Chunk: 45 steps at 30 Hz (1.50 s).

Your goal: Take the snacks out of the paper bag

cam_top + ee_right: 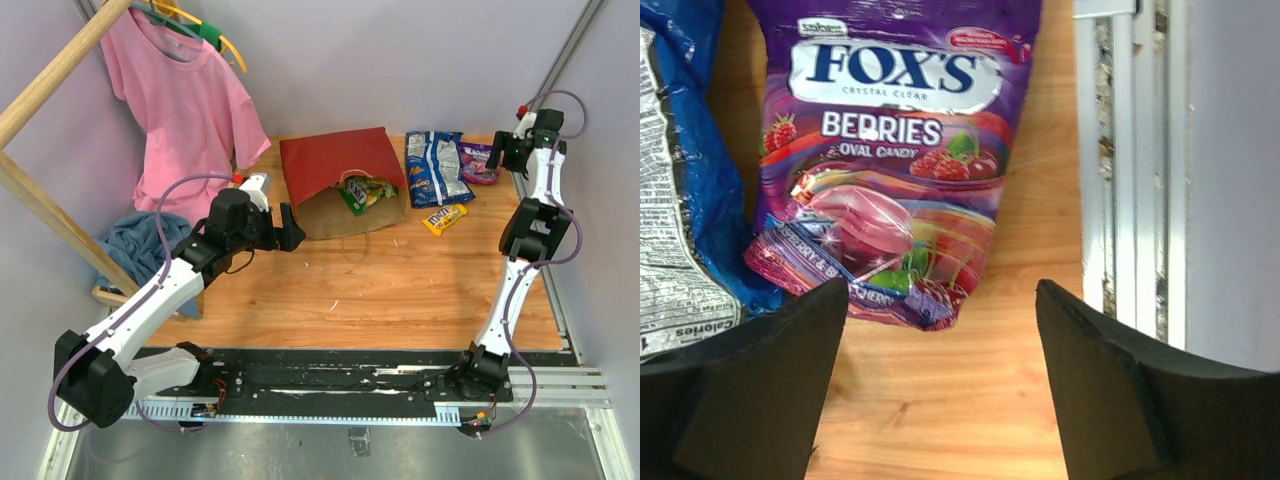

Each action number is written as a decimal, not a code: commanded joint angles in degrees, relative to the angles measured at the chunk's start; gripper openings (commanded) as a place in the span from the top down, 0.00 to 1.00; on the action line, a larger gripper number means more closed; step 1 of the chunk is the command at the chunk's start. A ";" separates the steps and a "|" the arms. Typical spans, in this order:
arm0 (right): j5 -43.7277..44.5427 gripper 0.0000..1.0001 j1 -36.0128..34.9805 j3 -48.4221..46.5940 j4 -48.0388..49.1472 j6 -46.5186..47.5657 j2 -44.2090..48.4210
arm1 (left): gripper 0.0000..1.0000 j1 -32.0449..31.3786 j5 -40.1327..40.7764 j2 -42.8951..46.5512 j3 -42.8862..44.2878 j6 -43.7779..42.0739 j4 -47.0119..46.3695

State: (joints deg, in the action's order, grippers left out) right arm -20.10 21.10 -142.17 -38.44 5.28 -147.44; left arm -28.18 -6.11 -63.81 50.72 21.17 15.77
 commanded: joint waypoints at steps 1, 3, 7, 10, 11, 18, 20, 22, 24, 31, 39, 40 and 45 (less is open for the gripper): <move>8.11 0.21 -1.21 7.37 7.60 -3.08 9.01 | 0.00 0.41 0.38 0.96 1.41 1.02 -0.21; 9.31 0.22 -1.96 15.05 12.61 -5.04 14.83 | 0.00 0.39 0.31 1.34 0.64 1.43 -0.95; 8.88 0.41 -3.15 19.50 15.85 -9.71 16.10 | 0.00 0.39 -0.57 1.05 -0.03 2.00 -1.85; 5.16 0.61 -3.25 12.34 11.57 -12.99 10.05 | 0.00 0.39 -0.35 1.76 -0.28 2.04 -1.43; 4.28 0.63 -3.26 10.72 10.49 -13.88 8.07 | 0.00 0.41 0.06 2.35 -0.53 2.01 -1.24; 4.29 0.65 -3.17 12.85 12.79 -17.24 2.44 | 0.00 0.40 2.92 5.52 -2.26 1.93 0.08; 5.08 0.65 -2.89 12.98 12.90 -17.05 1.45 | 0.00 0.37 3.17 5.60 -2.38 1.88 0.37; 5.07 0.65 -2.34 12.03 12.13 -17.06 0.24 | 0.00 0.41 3.42 5.54 -2.38 1.73 0.49; 5.00 0.65 -1.70 10.43 10.95 -16.91 -0.87 | 0.00 0.41 3.52 5.49 -2.30 1.67 0.41; 2.53 0.62 -0.91 4.05 8.75 -13.15 -2.91 | 0.00 0.40 2.98 4.13 -1.81 1.52 -0.12; -3.10 0.40 -2.12 7.83 14.99 -13.37 7.37 | 0.00 0.39 2.75 4.98 -1.33 1.94 -0.13; -3.96 0.36 -2.24 10.36 17.08 -14.00 10.12 | 0.00 0.41 2.72 5.21 -1.32 1.95 -0.08; -4.83 0.00 -2.66 27.24 29.08 -22.45 24.81 | 0.00 0.38 2.55 6.00 -2.50 2.55 -1.09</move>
State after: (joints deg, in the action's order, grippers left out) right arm -23.09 19.05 -125.25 -22.09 -10.48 -136.42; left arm -28.18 -3.31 -59.40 49.01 23.14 16.38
